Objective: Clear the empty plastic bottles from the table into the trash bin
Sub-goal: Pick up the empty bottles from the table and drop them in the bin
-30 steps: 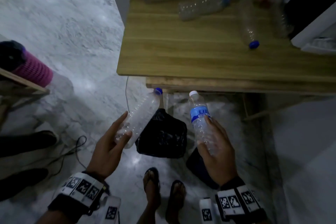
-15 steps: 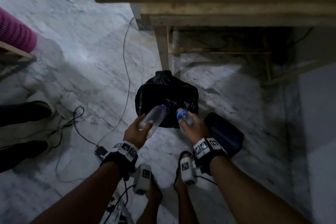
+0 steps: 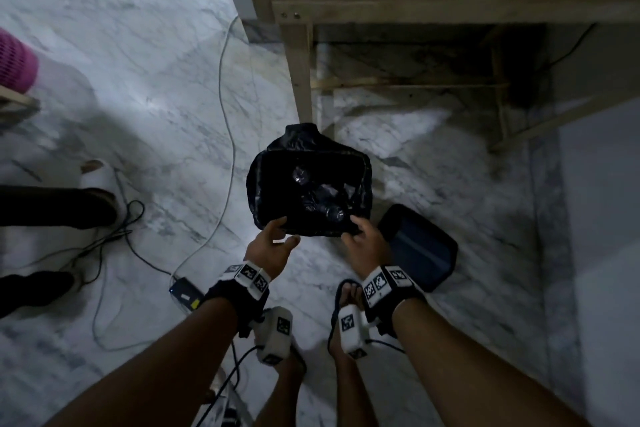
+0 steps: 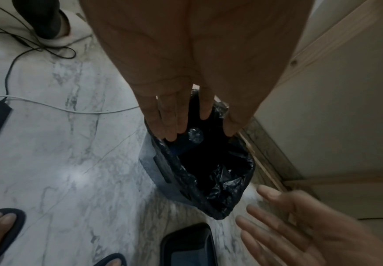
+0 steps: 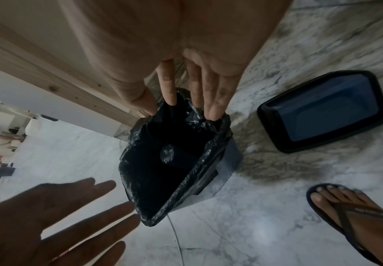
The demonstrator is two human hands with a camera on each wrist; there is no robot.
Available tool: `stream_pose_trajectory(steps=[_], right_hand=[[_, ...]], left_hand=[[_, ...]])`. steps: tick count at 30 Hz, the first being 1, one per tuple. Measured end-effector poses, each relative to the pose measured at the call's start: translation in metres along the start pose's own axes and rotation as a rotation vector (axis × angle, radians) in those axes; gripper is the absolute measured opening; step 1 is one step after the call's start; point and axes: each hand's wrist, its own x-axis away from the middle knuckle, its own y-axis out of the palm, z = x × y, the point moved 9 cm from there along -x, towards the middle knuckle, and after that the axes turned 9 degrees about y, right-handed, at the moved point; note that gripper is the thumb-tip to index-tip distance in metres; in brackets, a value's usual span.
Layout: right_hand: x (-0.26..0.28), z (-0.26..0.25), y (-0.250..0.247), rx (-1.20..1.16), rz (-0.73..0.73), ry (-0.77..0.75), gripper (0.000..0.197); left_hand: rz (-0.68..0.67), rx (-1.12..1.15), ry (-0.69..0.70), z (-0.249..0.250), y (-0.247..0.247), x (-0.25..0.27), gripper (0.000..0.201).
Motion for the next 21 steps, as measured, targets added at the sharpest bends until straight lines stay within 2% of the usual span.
stream_pose_trajectory(steps=[5, 10, 21], right_hand=[[0.04, -0.03, -0.036, -0.029, 0.057, -0.055, 0.043], [0.089, -0.086, -0.075, -0.075, 0.146, -0.157, 0.041], [0.203, -0.212, -0.178, -0.159, 0.324, -0.415, 0.038]], left_hand=[[0.001, 0.004, 0.093, 0.036, -0.04, 0.024, 0.046], [0.025, 0.01, 0.228, 0.095, -0.092, 0.055, 0.041], [0.041, 0.021, 0.578, 0.278, -0.188, 0.124, 0.026]])
